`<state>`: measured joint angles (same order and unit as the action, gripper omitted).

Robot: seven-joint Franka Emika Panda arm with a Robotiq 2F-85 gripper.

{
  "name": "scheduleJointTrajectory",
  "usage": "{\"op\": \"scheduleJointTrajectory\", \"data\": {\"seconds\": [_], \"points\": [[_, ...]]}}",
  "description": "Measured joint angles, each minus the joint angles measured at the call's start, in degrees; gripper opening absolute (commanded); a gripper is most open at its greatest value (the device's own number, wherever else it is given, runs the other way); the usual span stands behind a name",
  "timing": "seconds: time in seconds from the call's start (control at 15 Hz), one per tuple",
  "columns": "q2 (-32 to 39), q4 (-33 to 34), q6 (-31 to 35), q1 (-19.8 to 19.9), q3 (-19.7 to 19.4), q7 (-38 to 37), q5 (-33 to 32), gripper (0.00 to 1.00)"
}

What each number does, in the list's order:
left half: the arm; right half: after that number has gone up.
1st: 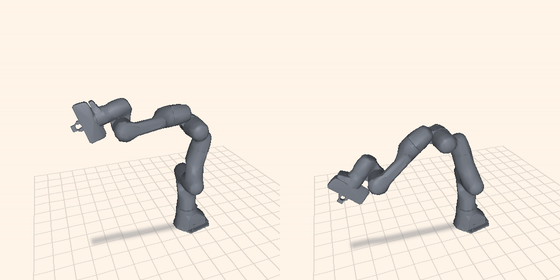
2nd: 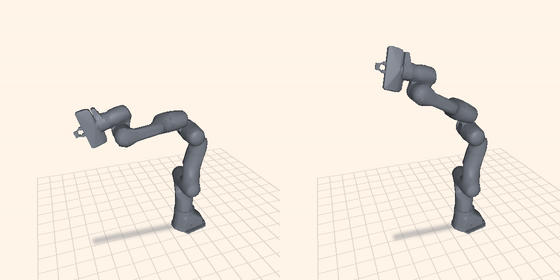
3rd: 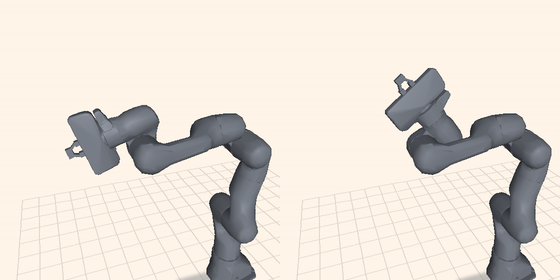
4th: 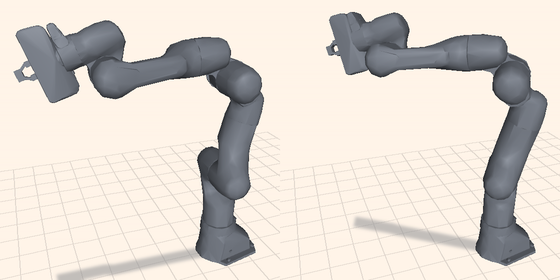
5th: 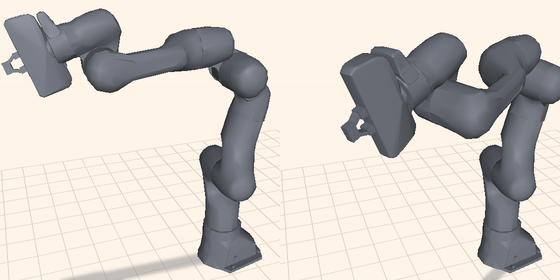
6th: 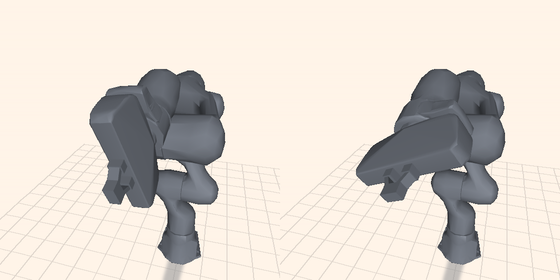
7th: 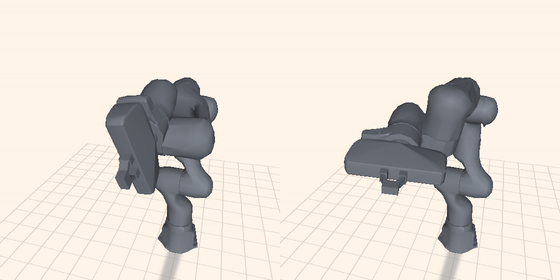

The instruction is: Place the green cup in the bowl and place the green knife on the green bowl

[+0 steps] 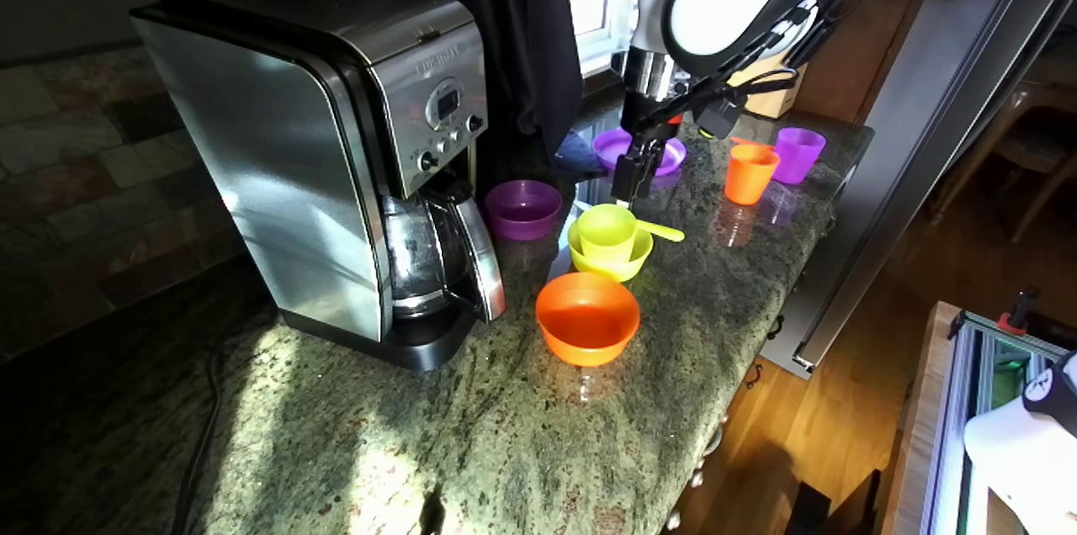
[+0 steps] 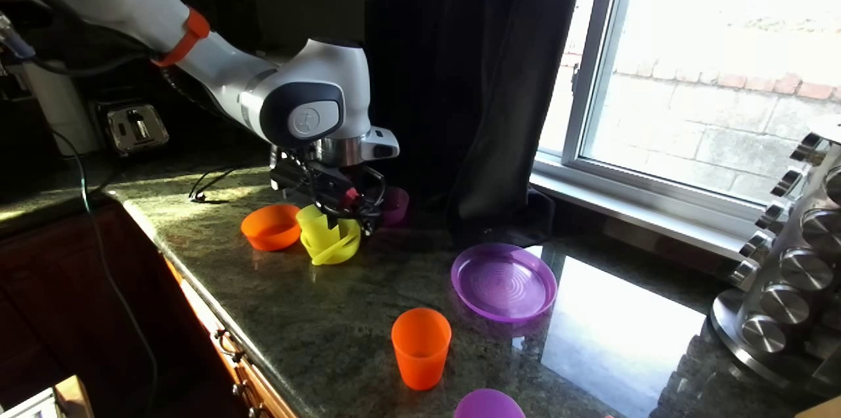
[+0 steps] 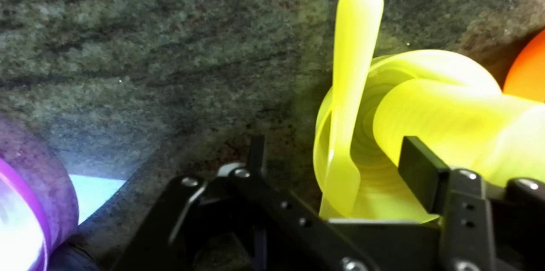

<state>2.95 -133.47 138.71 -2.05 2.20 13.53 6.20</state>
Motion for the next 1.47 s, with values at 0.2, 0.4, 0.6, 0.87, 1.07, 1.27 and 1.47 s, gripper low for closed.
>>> {"op": "scheduleJointTrajectory", "data": {"seconds": [0.2, 0.4, 0.6, 0.87, 1.07, 1.27, 1.47], "points": [[-0.3, 0.0, 0.0, 0.2, -0.1, -0.1, -0.6, 0.75], [-0.6, 0.0, 0.0, 0.5, -0.4, -0.4, -1.4, 0.55], [-0.8, 0.0, 0.0, 0.6, -0.6, -0.8, -2.1, 0.37], [-1.7, 0.0, 0.0, 0.6, -0.8, -1.0, -2.6, 0.69], [-3.0, -0.3, 0.0, 0.5, -0.8, -1.0, -2.6, 0.91], [-5.5, -1.3, 0.0, 0.5, -0.8, -1.5, -2.6, 1.00], [-8.3, -2.8, -1.1, 0.5, -0.8, -3.9, -2.6, 1.00]]}}
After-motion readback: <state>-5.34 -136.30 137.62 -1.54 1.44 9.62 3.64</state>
